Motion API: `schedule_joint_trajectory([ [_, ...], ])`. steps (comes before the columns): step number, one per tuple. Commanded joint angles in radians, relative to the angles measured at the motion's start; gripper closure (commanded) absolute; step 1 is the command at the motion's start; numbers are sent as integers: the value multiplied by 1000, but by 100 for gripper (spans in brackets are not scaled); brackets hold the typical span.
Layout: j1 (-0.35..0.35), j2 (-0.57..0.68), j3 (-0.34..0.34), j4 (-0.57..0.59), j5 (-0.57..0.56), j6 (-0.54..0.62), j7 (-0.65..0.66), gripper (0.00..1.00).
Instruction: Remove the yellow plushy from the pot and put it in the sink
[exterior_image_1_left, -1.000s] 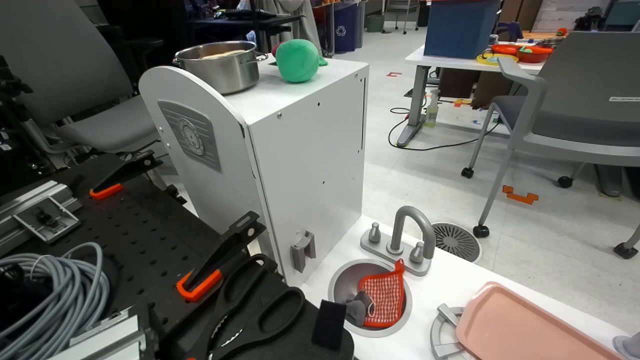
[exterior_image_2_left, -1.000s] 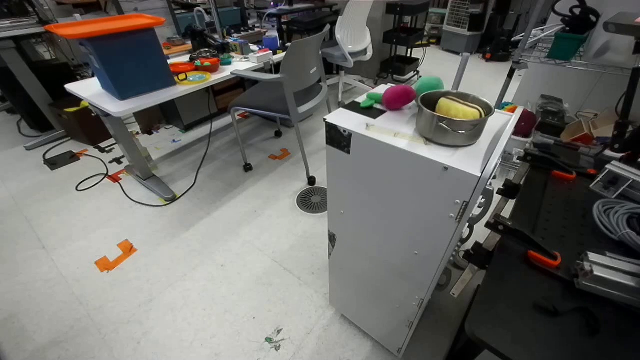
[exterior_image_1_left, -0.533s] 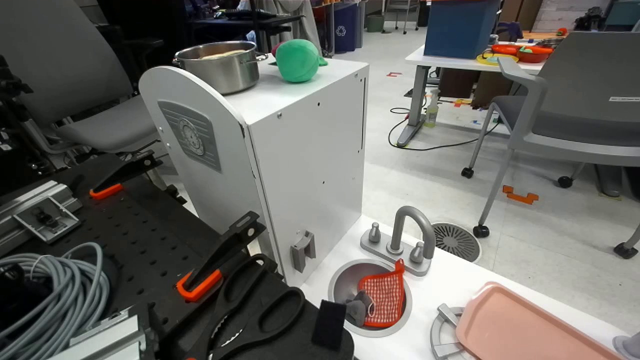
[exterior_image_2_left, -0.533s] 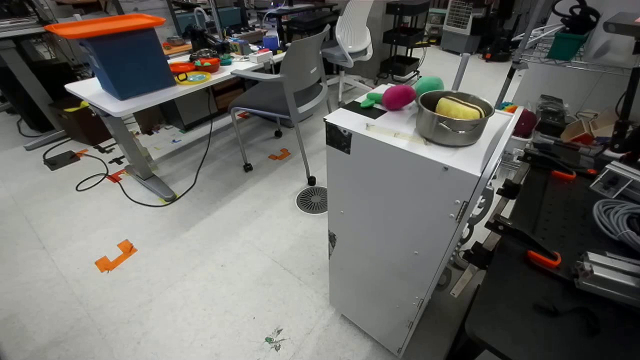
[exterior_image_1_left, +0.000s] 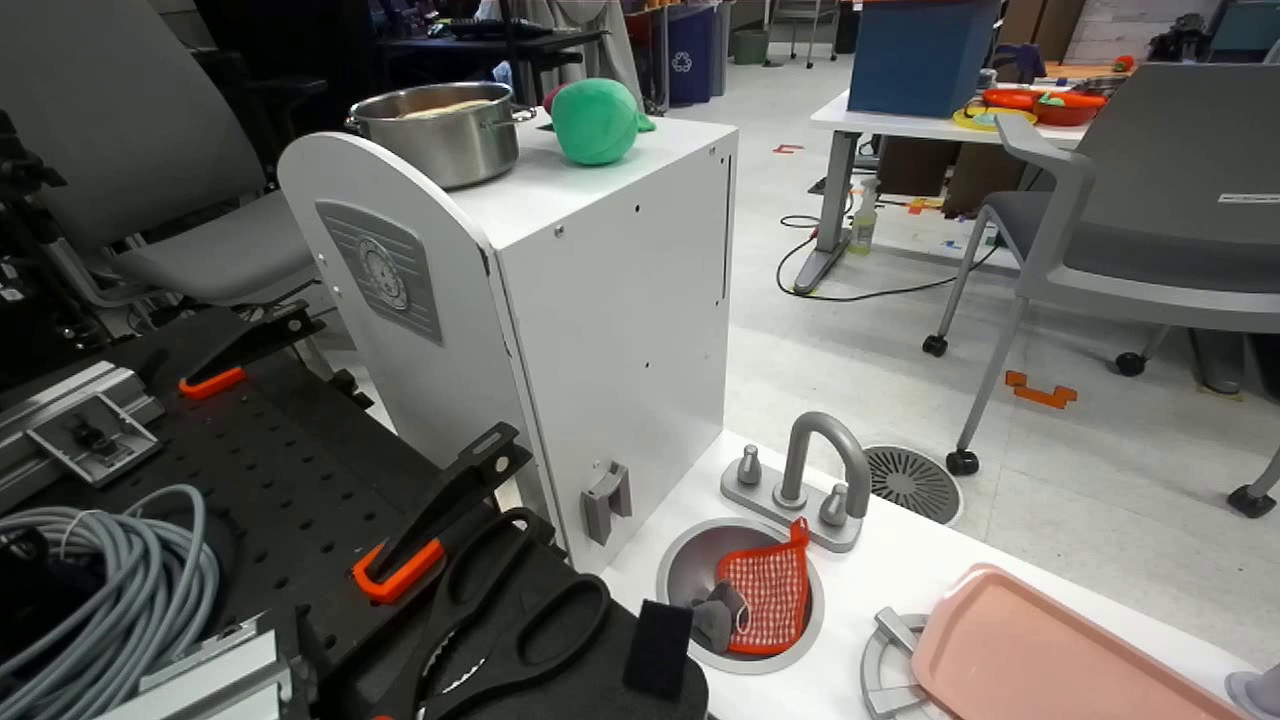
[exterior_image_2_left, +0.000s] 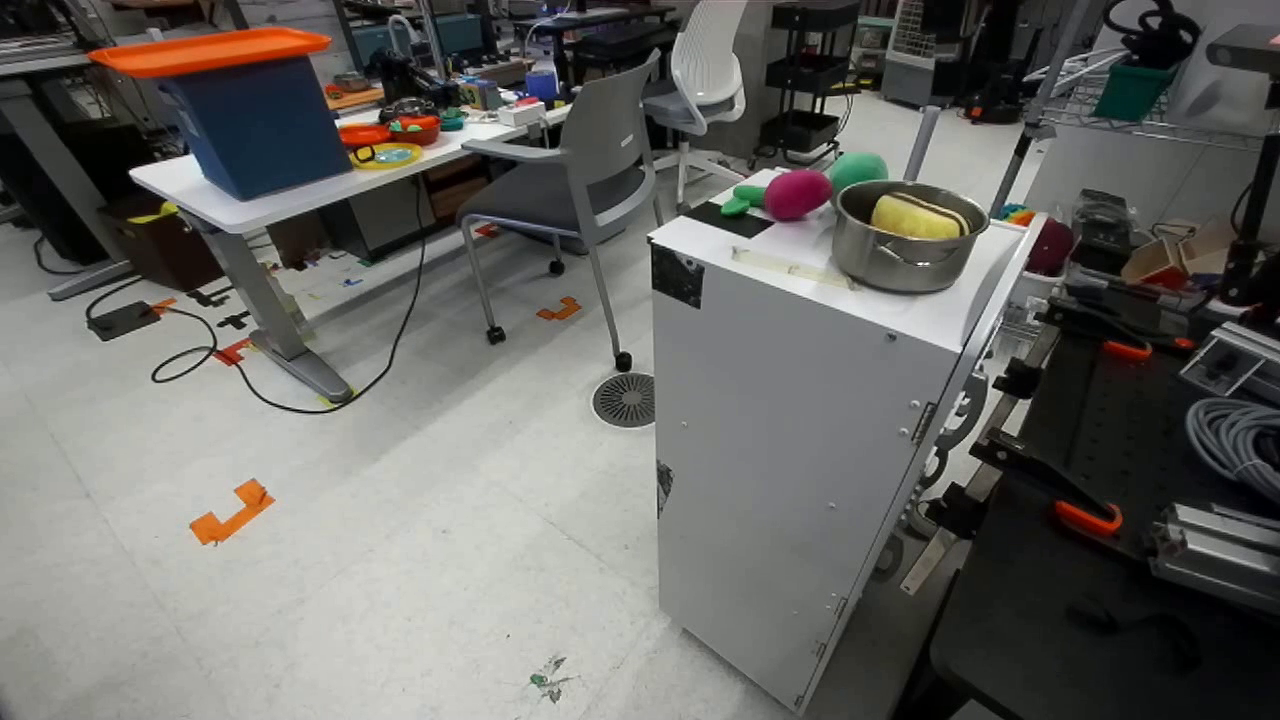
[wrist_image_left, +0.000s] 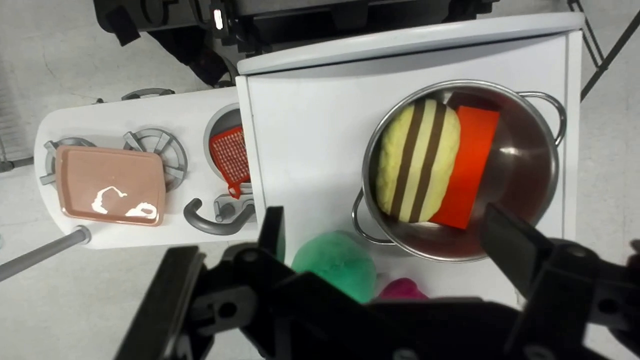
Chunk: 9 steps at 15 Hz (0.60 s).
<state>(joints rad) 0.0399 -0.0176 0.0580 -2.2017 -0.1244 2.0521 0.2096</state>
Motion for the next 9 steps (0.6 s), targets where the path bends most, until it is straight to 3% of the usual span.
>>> schedule_joint_trajectory([
  [1, 14, 40, 8, 3, -9, 71, 11, 0],
  [9, 53, 113, 26, -12, -8, 225, -66, 0],
])
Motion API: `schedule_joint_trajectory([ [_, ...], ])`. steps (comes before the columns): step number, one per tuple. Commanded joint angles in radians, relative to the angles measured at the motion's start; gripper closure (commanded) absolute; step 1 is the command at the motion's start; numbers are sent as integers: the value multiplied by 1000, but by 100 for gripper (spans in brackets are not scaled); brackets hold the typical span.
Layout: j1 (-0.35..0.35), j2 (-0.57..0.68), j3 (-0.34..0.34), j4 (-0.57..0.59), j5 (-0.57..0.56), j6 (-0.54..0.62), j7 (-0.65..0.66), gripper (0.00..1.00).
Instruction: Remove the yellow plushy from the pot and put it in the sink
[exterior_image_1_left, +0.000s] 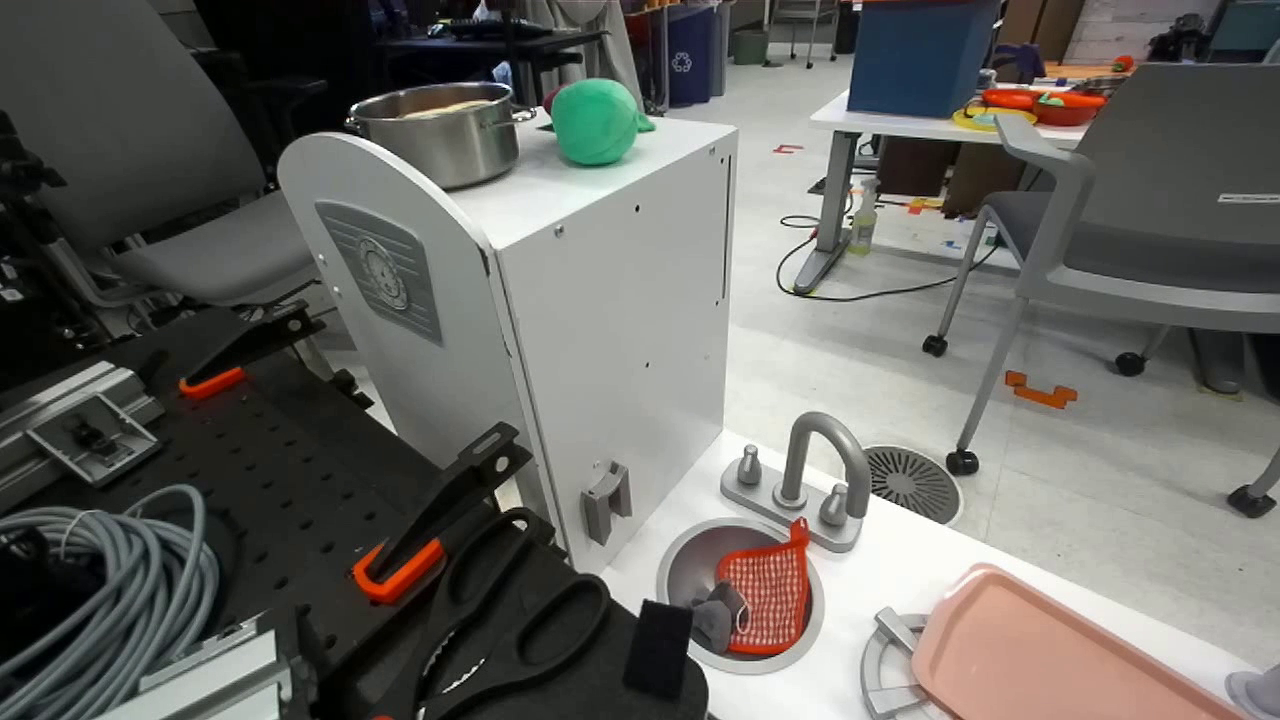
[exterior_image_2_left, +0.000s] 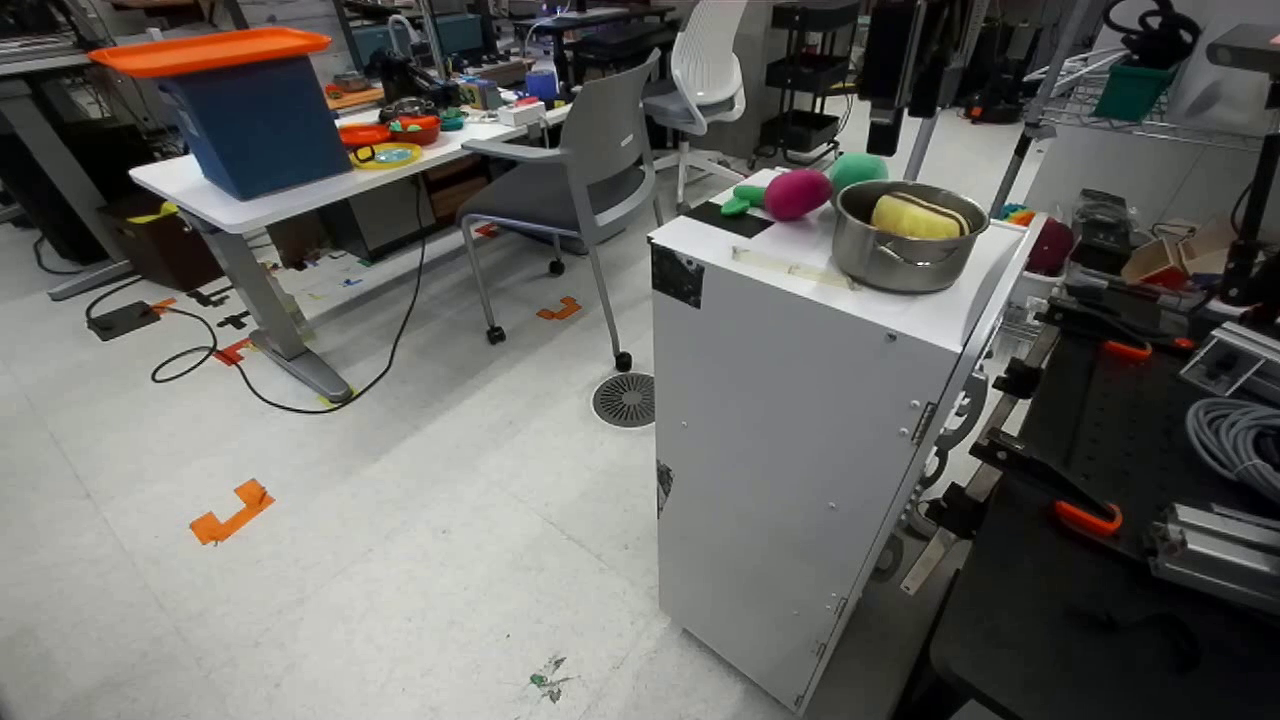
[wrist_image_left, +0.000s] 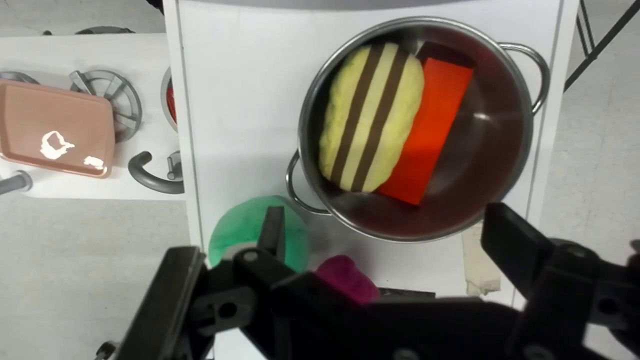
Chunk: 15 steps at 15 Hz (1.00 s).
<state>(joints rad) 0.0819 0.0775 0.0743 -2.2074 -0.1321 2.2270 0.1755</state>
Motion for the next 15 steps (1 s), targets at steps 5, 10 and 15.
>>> schedule_joint_trajectory([
  [5, 22, 38, 14, -4, 47, 28, -5, 0],
  [10, 21, 21, -3, -15, 64, 38, 121, 0],
  [15, 18, 12, -15, -30, 53, 29, 195, 0],
])
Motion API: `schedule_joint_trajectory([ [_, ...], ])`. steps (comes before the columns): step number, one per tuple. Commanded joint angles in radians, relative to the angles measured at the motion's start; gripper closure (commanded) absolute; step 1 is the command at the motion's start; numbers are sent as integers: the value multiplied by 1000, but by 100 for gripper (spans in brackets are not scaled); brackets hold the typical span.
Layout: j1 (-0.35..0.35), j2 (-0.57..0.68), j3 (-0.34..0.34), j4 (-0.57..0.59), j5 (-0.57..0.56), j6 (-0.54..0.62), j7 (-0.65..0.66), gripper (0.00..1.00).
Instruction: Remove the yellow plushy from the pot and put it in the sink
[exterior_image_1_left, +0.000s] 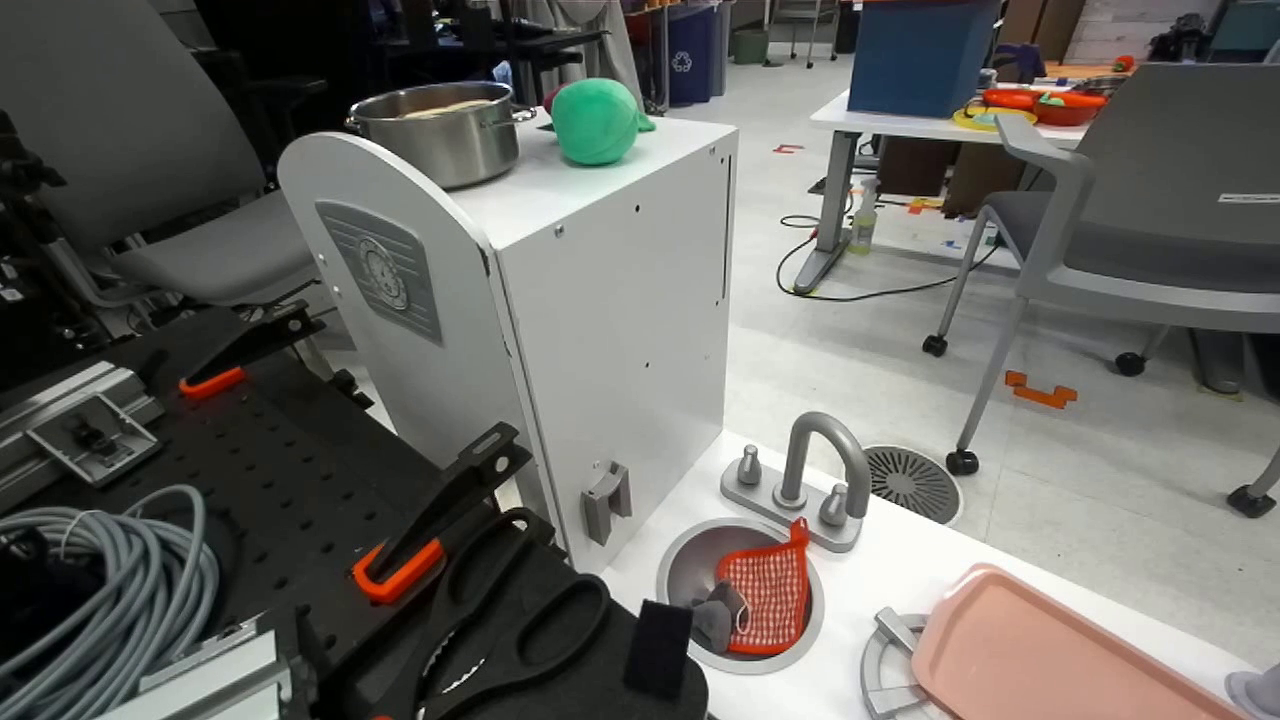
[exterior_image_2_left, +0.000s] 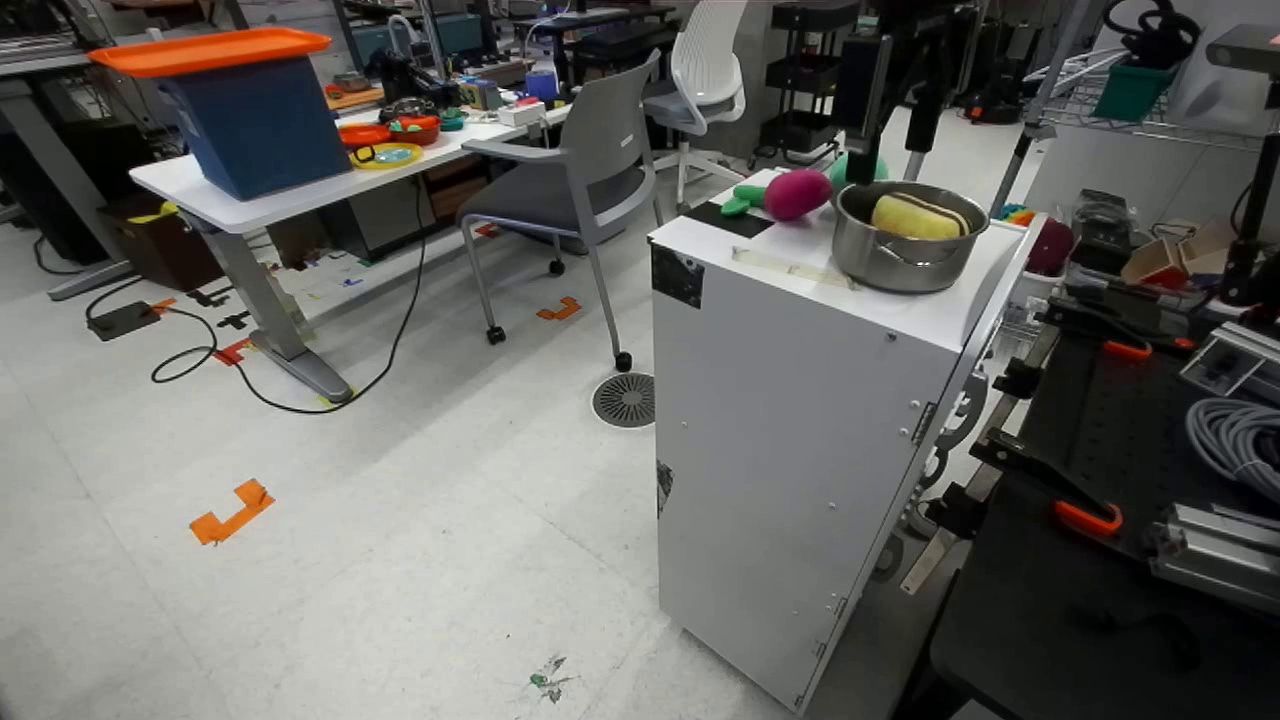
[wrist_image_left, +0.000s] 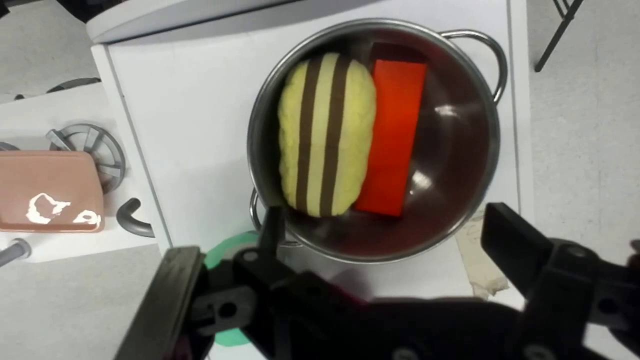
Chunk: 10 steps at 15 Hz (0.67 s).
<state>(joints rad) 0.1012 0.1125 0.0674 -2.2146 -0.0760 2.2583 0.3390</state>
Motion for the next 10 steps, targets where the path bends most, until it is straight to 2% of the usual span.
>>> schedule_joint_trajectory([
  [1, -3, -18, -7, -26, 12, -9, 17, 0],
  [10, -15, 7, -24, -74, -8, -2, 12, 0],
])
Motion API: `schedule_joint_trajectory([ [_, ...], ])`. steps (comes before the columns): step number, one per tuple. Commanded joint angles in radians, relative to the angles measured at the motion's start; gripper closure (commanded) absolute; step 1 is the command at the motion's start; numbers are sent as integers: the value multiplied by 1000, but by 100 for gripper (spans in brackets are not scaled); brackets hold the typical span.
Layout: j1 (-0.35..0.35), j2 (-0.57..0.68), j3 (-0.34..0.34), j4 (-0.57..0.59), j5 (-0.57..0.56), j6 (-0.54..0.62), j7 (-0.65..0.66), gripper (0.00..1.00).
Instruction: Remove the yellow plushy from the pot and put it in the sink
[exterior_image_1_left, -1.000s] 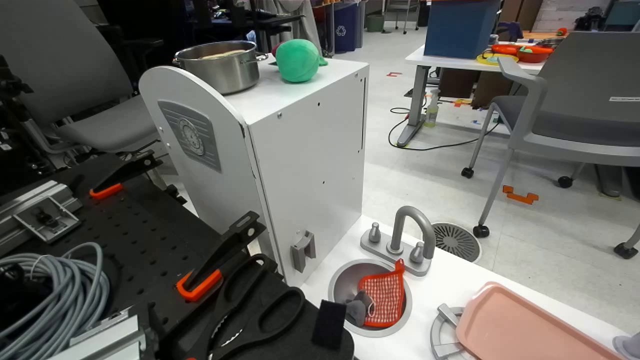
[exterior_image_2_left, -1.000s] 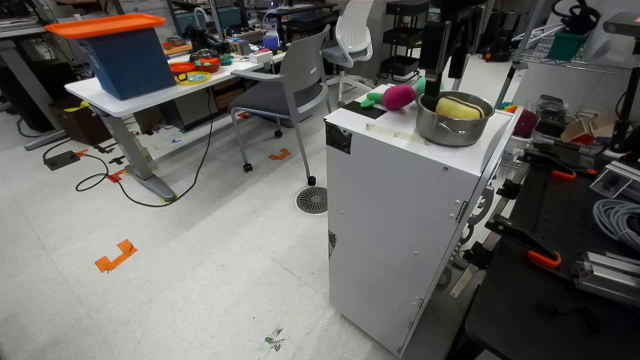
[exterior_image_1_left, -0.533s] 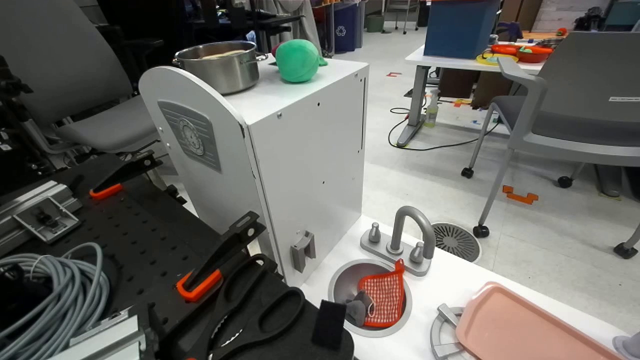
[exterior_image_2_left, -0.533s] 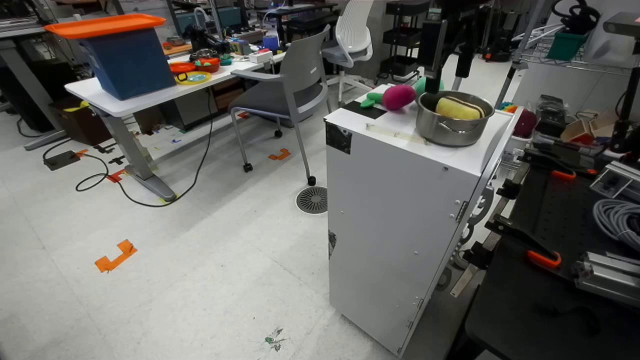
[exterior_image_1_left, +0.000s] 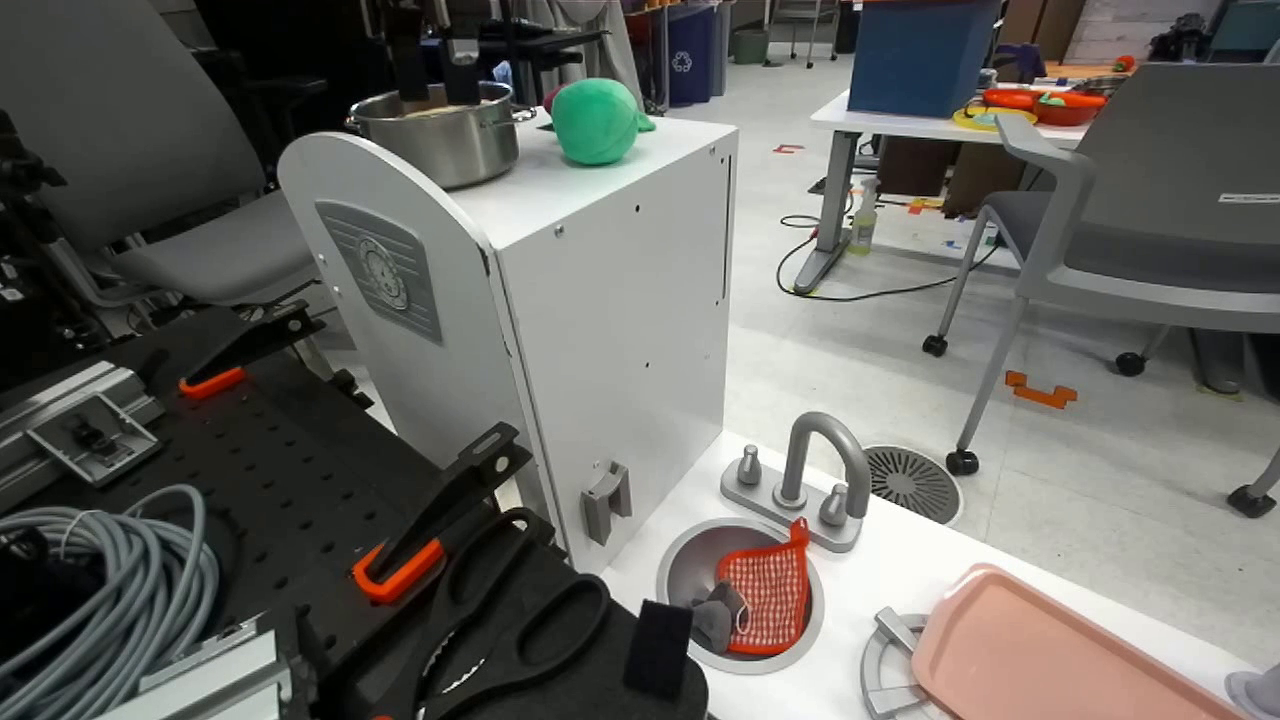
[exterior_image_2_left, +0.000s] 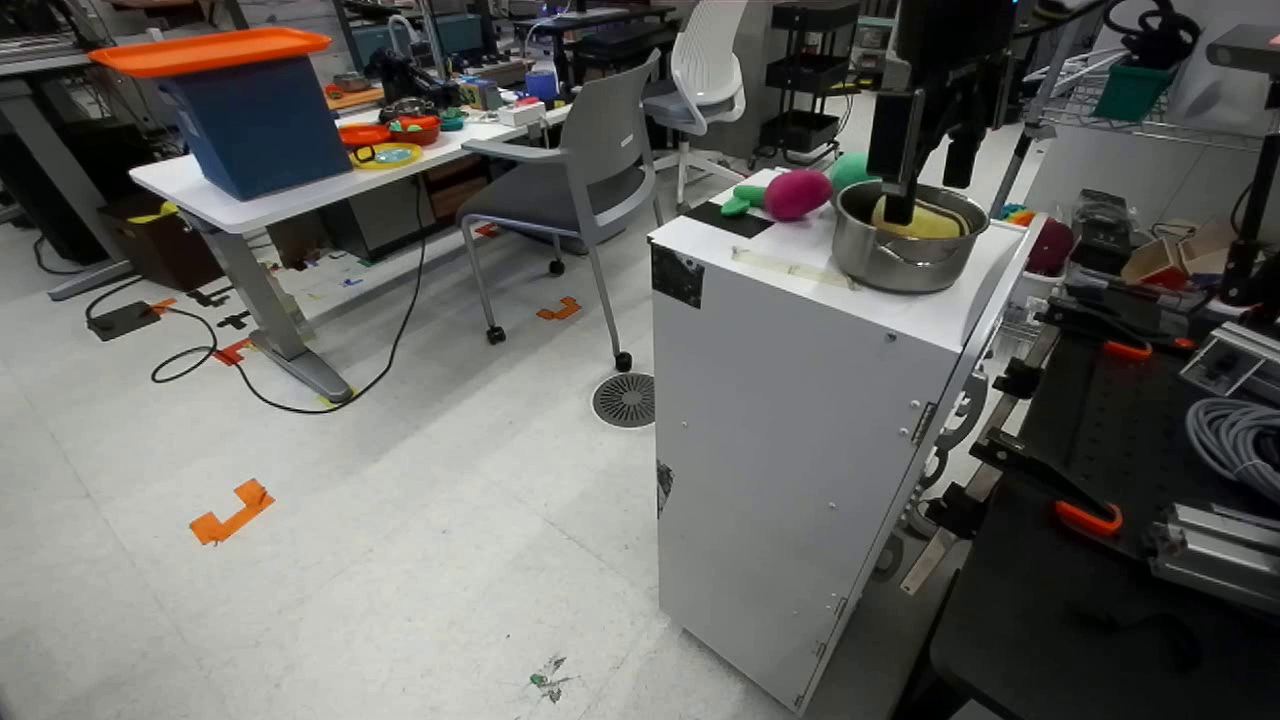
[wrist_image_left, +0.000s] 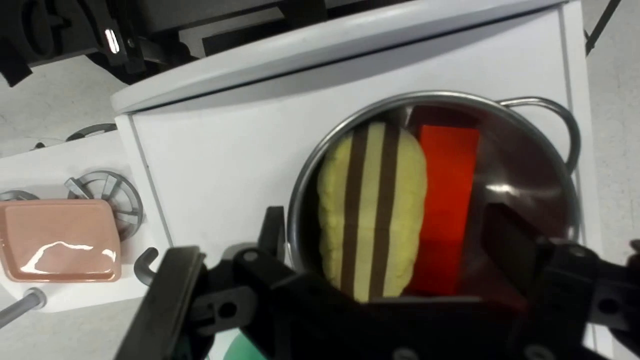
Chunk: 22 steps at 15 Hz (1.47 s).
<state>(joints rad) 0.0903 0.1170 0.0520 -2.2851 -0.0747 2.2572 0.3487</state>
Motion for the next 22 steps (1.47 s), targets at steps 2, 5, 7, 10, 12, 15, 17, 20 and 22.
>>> schedule_joint_trajectory([
  [2, -6, 8, -12, -3, -14, 0, 7, 0],
  [5, -8, 15, -17, 1, -11, -4, 5, 0],
  [7, -8, 16, -20, 5, -5, -9, 4, 0],
  [10, -3, 6, -15, 8, -1, -1, -2, 0],
  [12, 2, -2, -8, 13, 5, 3, -10, 0],
  [15, 9, -4, 5, 25, 14, 1, -22, 0],
  [17, 11, -3, 14, 30, 24, -3, -41, 0],
  [20, 10, 1, 23, 33, 53, -7, -76, 0],
  [22, 8, 5, 23, 32, 64, -9, -97, 0],
])
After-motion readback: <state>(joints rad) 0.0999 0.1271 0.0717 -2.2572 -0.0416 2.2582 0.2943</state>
